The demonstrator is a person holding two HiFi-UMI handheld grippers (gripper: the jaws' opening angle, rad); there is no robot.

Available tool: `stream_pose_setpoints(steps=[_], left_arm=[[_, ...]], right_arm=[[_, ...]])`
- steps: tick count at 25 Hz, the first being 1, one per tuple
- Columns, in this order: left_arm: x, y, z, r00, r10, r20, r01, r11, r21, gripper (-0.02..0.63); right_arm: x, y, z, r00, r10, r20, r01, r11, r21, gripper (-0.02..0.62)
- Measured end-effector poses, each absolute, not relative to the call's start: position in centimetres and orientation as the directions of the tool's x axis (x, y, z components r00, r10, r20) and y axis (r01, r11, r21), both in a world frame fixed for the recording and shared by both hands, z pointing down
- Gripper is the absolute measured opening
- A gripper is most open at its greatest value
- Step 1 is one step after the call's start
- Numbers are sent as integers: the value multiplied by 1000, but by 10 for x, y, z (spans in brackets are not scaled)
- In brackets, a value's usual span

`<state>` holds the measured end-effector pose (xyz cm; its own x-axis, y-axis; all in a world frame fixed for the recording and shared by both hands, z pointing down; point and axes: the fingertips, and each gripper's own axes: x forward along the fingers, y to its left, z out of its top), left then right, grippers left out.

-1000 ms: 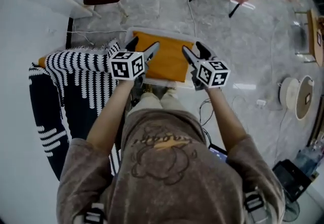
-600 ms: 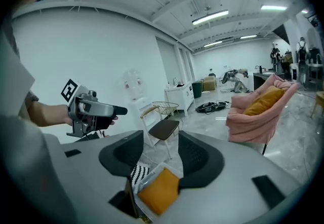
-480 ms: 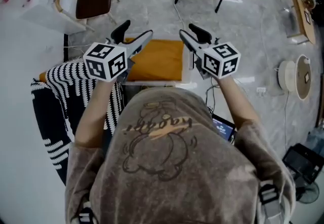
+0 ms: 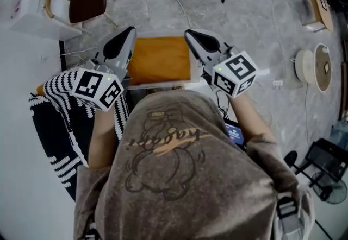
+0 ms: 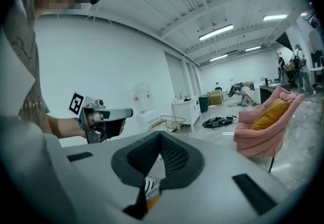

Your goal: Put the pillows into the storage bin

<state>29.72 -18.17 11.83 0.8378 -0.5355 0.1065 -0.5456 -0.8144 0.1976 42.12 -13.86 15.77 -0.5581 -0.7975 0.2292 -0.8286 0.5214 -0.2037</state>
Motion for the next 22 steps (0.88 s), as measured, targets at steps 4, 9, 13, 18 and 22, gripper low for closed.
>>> stream_pose_setpoints(steps=[4,9,13,18,22], left_arm=[[295,-170,130,837,-541,82,-546,-820,171,3],[288,-163,160,828,-556,74,-559,-807,189,3],[277,-162,188,809,-581,93,-587,-790,178,3],[263,-166,198,781,-614,113,-623,-757,197,3],[258,-168,198,761,-638,113,-647,-738,190,3]], right_arm=[[409,-128,165,-567,-807,167,-824,549,-142,3],[416,-125,189,-513,-845,154,-858,500,-113,3],[432,-123,209,-443,-879,174,-896,431,-105,3],[440,-121,216,-405,-896,181,-914,389,-118,5],[438,-122,217,-397,-901,175,-917,381,-118,3]])
